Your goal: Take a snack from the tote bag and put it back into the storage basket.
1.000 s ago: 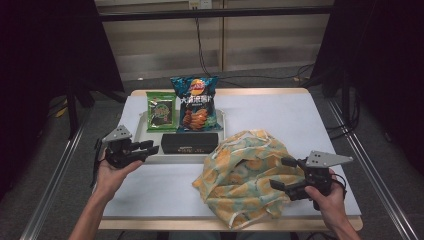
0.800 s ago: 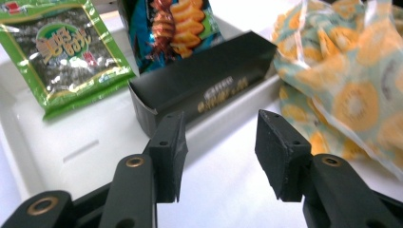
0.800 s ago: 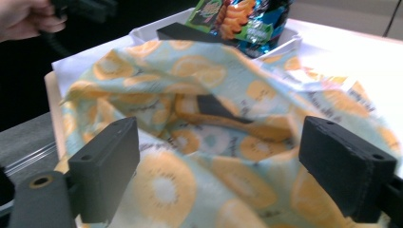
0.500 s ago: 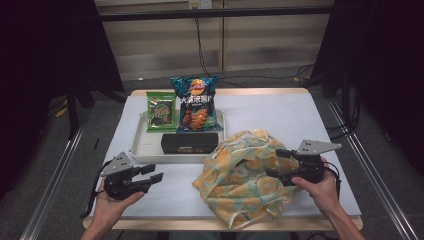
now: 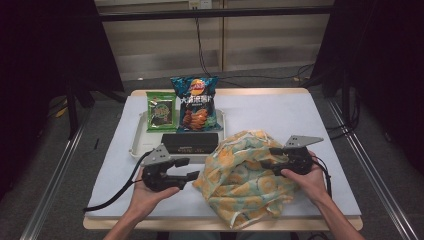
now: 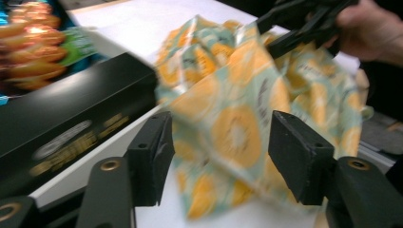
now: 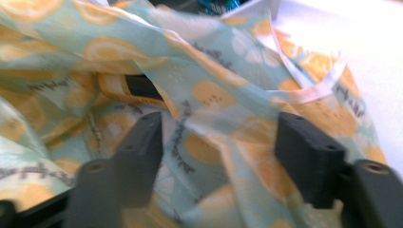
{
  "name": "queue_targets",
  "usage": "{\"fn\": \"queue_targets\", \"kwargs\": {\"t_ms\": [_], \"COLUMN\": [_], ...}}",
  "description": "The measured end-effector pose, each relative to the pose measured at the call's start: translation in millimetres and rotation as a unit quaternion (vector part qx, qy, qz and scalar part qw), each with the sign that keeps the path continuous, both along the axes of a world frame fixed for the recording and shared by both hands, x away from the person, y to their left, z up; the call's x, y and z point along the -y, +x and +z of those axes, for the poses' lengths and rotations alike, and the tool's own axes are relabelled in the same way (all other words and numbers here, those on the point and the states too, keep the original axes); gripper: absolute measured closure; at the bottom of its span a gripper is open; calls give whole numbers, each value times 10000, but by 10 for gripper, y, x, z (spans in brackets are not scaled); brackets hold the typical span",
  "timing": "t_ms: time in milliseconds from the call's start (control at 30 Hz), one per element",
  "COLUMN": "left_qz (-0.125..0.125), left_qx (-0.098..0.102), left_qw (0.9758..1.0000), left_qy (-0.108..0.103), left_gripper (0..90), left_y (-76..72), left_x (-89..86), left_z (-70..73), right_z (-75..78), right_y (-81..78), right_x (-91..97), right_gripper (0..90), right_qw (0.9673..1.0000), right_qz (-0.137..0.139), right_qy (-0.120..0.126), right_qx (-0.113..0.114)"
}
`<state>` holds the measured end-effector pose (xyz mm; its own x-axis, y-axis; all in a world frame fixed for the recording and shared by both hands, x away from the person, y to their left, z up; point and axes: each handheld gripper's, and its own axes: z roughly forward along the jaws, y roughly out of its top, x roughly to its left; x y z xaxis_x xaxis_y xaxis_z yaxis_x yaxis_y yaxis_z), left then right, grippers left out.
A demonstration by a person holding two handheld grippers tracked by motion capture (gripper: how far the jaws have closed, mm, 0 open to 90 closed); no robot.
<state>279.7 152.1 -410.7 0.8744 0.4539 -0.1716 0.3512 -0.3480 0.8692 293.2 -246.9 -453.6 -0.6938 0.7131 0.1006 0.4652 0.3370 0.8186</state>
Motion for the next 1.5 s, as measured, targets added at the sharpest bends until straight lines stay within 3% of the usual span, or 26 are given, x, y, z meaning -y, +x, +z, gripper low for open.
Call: {"fn": "queue_targets", "kwargs": {"t_ms": [67,133,300,367,433,467,567,667,733,833,967,1033,1367,1500], "left_qz": [-131,-198,-264,-295,-285,-355,-390,-343,-267,-226,-260,-315,-83,-184], "left_qx": [44,-56,-103,-121,-138,-206,-87,-124,-3,-88,-29,-63,-63,-131], "left_qw": [9999,9998,9996,9995,9994,9991,9985,9980,9977,9973,9959,9957,9967,9979], "left_qy": [71,-64,-33,-22,104,81,364,518,630,691,869,870,808,611], "left_gripper": [389,342,304,278,253,228,210,212,258,386,771,871,897,881], "left_y": [27,49,57,58,68,70,70,125,173,229,215,226,359,341], "left_x": [94,160,277,330,389,420,533,602,617,610,599,592,448,445], "left_z": [5,3,-38,-71,-105,-123,-181,-246,-270,-287,-318,-319,-336,-299], "right_z": [-19,-21,-23,-21,-21,-19,21,71,105,153,189,210,274,298], "right_y": [13,20,7,-2,-5,-10,-59,-128,-173,-244,-321,-360,-655,-616], "right_x": [11,21,18,25,30,28,13,21,44,57,69,63,28,9], "right_gripper": [453,488,625,779,873,895,900,900,900,900,900,900,900,900], "right_qw": [10000,10000,9999,9998,9995,9995,9992,9988,9981,9975,9966,9965,9912,9941], "right_qz": [-19,-48,-1,107,161,170,276,334,369,427,448,466,767,651], "right_qy": [-42,-42,-51,-16,67,100,145,276,416,508,636,660,1022,852], "right_qx": [-26,-62,-93,-159,-245,-251,-260,-247,-269,-249,-255,-219,-337,-132]}}
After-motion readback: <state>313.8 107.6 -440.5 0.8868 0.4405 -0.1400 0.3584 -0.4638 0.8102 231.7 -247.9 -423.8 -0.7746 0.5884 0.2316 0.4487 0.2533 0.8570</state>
